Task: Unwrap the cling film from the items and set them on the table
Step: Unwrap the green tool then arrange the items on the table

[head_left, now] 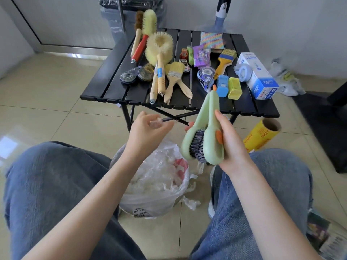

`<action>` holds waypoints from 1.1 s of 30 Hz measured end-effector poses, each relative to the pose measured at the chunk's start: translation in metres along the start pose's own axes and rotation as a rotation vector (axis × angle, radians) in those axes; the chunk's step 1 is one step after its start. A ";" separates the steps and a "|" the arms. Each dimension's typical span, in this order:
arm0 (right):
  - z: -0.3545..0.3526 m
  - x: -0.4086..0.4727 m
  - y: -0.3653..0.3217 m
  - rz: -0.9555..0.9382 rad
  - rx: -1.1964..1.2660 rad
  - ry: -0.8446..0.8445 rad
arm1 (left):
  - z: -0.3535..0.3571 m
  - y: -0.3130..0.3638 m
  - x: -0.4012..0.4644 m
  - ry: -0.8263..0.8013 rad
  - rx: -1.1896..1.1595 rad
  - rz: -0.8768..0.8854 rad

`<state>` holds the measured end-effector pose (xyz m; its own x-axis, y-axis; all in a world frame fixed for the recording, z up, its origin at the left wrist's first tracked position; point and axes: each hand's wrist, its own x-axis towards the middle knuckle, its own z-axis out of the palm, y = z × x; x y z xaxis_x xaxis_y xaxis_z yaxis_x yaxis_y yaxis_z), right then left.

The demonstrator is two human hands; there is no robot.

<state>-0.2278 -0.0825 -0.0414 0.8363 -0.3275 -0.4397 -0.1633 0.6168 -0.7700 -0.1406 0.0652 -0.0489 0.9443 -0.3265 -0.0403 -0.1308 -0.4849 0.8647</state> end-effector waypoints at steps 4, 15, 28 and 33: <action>0.004 -0.001 -0.010 -0.113 -0.184 -0.056 | -0.009 0.007 0.007 -0.113 -0.143 0.065; 0.041 0.009 -0.083 -0.659 -1.490 -0.227 | -0.067 0.059 0.035 -0.015 0.497 0.642; 0.093 0.023 -0.117 -1.400 -2.030 0.118 | -0.075 0.057 0.053 0.175 0.504 0.469; 0.096 0.032 -0.102 -1.464 -1.393 0.303 | -0.052 0.049 0.062 0.245 0.060 0.271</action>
<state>-0.1346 -0.0872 0.0674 0.6159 -0.1419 0.7749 0.0811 -0.9670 -0.2415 -0.0722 0.0634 0.0174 0.9163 -0.2490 0.3137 -0.3967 -0.4568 0.7962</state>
